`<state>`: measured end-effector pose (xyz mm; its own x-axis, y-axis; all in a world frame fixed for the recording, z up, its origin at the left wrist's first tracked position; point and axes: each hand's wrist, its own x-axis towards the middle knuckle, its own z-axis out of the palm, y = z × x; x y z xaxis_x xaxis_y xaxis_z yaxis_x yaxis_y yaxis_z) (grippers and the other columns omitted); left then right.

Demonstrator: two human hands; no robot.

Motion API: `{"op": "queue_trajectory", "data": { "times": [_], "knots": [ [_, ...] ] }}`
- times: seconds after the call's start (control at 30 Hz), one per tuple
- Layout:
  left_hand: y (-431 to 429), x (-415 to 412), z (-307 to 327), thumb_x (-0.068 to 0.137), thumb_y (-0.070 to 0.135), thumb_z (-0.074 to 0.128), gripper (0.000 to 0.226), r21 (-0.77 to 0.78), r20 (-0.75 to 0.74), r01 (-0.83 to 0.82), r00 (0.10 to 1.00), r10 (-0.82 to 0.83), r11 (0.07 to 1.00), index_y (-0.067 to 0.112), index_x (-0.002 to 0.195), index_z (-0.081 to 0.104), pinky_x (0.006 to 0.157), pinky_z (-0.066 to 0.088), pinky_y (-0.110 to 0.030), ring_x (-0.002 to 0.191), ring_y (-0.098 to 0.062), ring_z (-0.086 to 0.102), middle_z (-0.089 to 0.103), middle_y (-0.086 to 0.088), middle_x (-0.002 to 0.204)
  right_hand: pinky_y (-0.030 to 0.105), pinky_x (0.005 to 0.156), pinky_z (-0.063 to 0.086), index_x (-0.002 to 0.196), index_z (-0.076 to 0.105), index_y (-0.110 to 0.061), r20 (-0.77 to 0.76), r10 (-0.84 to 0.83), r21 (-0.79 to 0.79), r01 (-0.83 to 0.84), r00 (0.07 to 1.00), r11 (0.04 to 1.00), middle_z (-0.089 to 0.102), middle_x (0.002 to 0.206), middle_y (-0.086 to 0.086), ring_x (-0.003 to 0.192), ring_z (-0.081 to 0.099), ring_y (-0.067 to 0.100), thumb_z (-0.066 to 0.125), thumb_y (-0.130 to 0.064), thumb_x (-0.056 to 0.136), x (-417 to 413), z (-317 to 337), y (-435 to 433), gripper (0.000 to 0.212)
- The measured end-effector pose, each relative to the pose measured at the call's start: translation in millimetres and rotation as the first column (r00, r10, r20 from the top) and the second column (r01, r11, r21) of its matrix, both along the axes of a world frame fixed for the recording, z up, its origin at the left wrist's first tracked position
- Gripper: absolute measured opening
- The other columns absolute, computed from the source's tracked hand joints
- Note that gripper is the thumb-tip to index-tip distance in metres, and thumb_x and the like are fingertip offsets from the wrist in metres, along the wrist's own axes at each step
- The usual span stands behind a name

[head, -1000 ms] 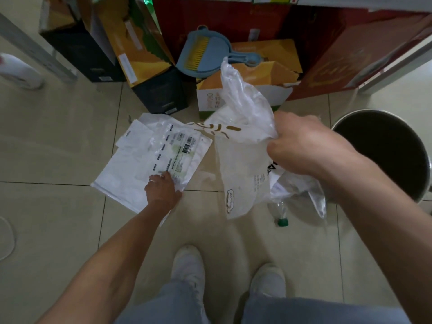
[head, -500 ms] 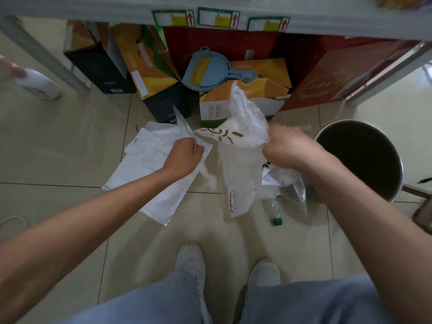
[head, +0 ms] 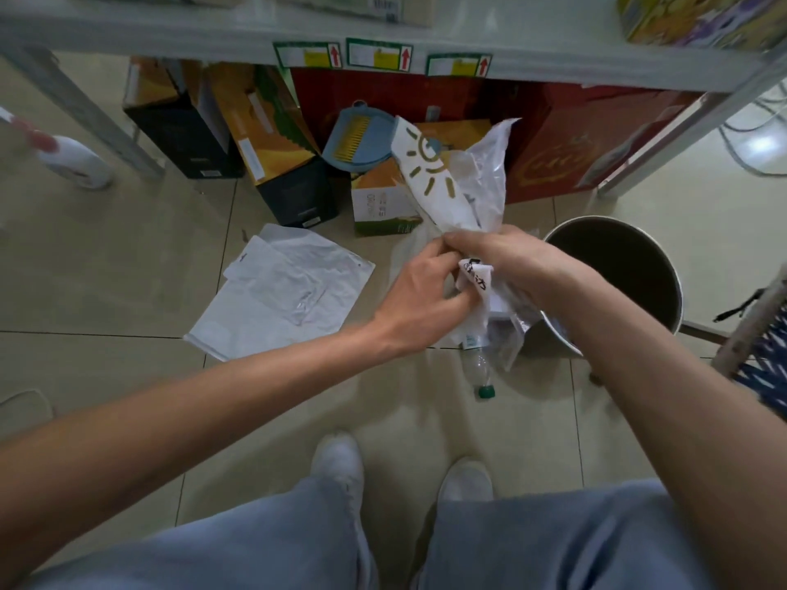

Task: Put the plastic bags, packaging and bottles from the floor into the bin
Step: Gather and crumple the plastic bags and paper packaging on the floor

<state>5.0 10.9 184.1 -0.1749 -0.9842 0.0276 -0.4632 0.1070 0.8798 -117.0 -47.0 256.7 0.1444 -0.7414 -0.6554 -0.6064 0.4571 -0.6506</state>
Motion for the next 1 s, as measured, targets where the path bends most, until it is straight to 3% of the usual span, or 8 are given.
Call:
{"op": "queue_trajectory", "data": {
  "times": [0.13,0.23,0.4,0.57,0.73,0.8,0.9,1.0],
  "knots": [
    [16,2,-10,0.097,0.027,0.058,0.021,0.040,-0.056,0.063,0.997,-0.061,0.997,0.009,0.104,0.066,0.079,0.050,-0.029,0.089,-0.017,0.064,0.068,0.004,0.102,0.050,0.087,0.059,0.106,0.072,-0.017,-0.279,0.084,-0.051,-0.102,0.957,0.994,0.075,0.098,0.009,0.090,0.073,0.028,0.058,-0.036,0.088,-10,-9,5,0.030],
    [13,17,-41,0.098,0.018,0.055,0.017,0.075,-0.036,0.012,0.999,-0.009,0.997,0.009,0.106,0.067,0.084,0.048,-0.018,0.094,-0.011,0.063,0.067,0.003,0.103,0.047,0.079,0.060,0.104,0.068,-0.012,-0.402,0.126,-0.059,-0.163,0.907,0.985,0.070,0.098,0.012,0.086,0.070,0.031,0.055,-0.028,0.091,-7,-11,9,0.024],
    [5,93,-142,0.091,0.021,0.063,0.008,0.184,0.336,-0.340,0.904,0.266,0.922,0.014,0.096,0.063,0.083,0.051,-0.031,0.093,-0.020,0.061,0.062,-0.003,0.101,0.033,0.057,0.044,0.101,0.060,-0.011,-0.527,0.216,-0.062,-0.291,0.822,0.955,0.062,0.102,0.015,0.080,0.062,0.032,0.053,-0.016,0.091,3,-18,0,0.013],
    [12,178,-224,0.082,0.035,0.072,0.057,0.388,0.682,-0.445,0.728,0.073,0.807,0.003,0.125,0.053,0.094,0.048,-0.044,0.114,-0.037,0.058,0.053,-0.016,0.126,0.036,0.063,0.047,0.110,0.059,-0.014,-0.572,0.265,-0.032,-0.344,0.776,0.938,0.062,0.103,0.014,0.082,0.063,0.034,0.055,-0.017,0.089,9,-22,-14,0.021],
    [0,196,-277,0.080,0.050,0.075,0.108,0.524,0.745,-0.419,0.647,-0.161,0.742,0.002,0.156,0.014,0.112,0.035,-0.051,0.147,-0.040,0.025,0.012,-0.021,0.164,0.037,0.062,0.050,0.097,0.055,-0.020,-0.565,0.328,0.029,-0.379,0.757,0.925,0.059,0.090,0.008,0.076,0.061,0.027,0.055,-0.013,0.092,14,-23,-23,0.009],
    [-7,188,-288,0.086,0.049,0.068,0.102,0.509,0.791,-0.419,0.573,-0.217,0.752,0.001,0.156,0.011,0.112,0.033,-0.049,0.148,-0.043,0.022,0.008,-0.024,0.164,0.034,0.059,0.046,0.102,0.055,-0.021,-0.562,0.354,0.044,-0.400,0.748,0.915,0.058,0.090,0.008,0.075,0.059,0.026,0.055,-0.013,0.091,14,-25,-25,0.014],
    [-17,182,-288,0.099,0.031,0.051,0.063,0.390,0.890,-0.374,0.389,-0.239,0.841,-0.004,0.148,0.032,0.102,0.042,-0.043,0.132,-0.041,0.049,0.033,-0.030,0.154,0.030,0.054,0.041,0.101,0.055,-0.020,-0.569,0.382,0.066,-0.422,0.728,0.904,0.058,0.088,0.007,0.072,0.057,0.024,0.055,-0.013,0.090,16,-29,-27,0.013],
    [-21,187,-282,0.100,0.010,0.044,0.039,0.320,0.915,-0.302,0.345,-0.210,0.898,-0.003,0.136,0.045,0.090,0.049,-0.040,0.112,-0.035,0.065,0.059,-0.023,0.132,0.029,0.052,0.040,0.087,0.053,-0.021,-0.555,0.396,0.078,-0.429,0.731,0.900,0.058,0.085,0.006,0.071,0.057,0.022,0.055,-0.009,0.091,17,-29,-26,0.013]
  ]
}}
